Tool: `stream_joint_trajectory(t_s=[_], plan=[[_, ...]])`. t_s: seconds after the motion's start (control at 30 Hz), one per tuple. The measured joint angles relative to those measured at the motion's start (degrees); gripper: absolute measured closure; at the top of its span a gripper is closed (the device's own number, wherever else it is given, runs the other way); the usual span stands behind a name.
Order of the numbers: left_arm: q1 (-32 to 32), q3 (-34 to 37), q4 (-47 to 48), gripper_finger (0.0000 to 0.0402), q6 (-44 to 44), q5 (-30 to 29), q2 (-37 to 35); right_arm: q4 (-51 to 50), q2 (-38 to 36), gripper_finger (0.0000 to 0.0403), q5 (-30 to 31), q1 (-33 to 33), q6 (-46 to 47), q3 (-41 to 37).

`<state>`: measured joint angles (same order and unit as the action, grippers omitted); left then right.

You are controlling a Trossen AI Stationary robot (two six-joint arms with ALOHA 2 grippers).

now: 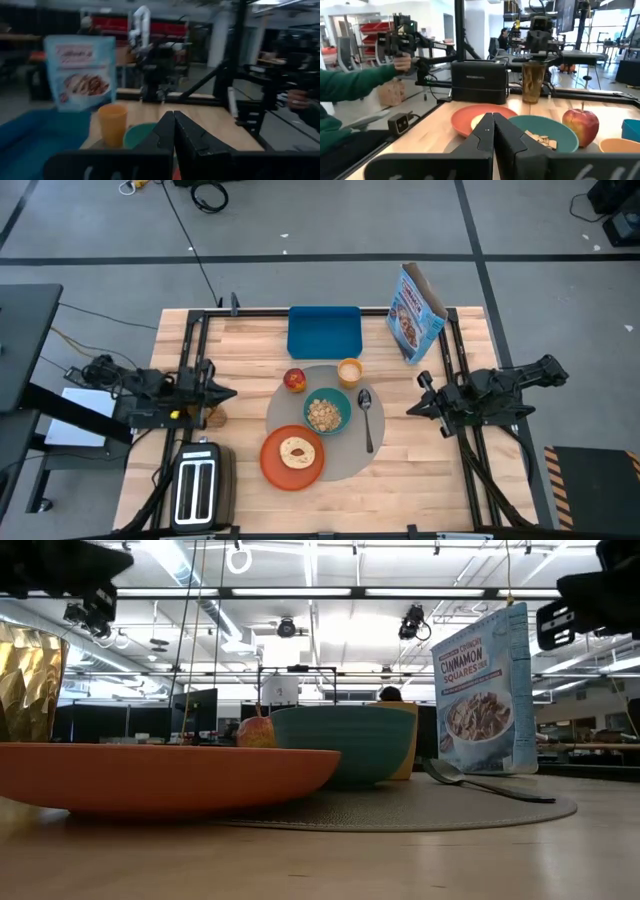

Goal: Arrange a breakfast setting
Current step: Return to Home Position

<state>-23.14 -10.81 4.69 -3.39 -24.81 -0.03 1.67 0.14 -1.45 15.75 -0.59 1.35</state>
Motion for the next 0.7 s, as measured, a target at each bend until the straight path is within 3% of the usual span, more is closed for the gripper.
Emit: stream_joint_trajectory(t_s=[0.17, 0.33, 0.6, 0.7], plan=[[2.55, 0.32, -4.37, 0.0393, 3.55, 5.18, 0.84, 1.72, 0.22, 0.0396, 1.64, -1.31, 0.37, -1.01], [8.87, 4.17, -8.87, 0.0393, 4.00, 14.06, 0.27, 4.12, 0.15, 0.0396, 1.48, -2.39, -0.49, -1.00], [20.80, 5.79, -8.61, 0.0393, 0.69, 23.04, 0.28, 2.70, 0.04, 0.0395, 1.56, -8.28, 0.92, -0.99], [23.41, 5.77, -7.69, 0.0393, 0.23, 26.33, 0.28, 0.80, 0.05, 0.0396, -1.11, -10.19, 2.14, -0.99]])
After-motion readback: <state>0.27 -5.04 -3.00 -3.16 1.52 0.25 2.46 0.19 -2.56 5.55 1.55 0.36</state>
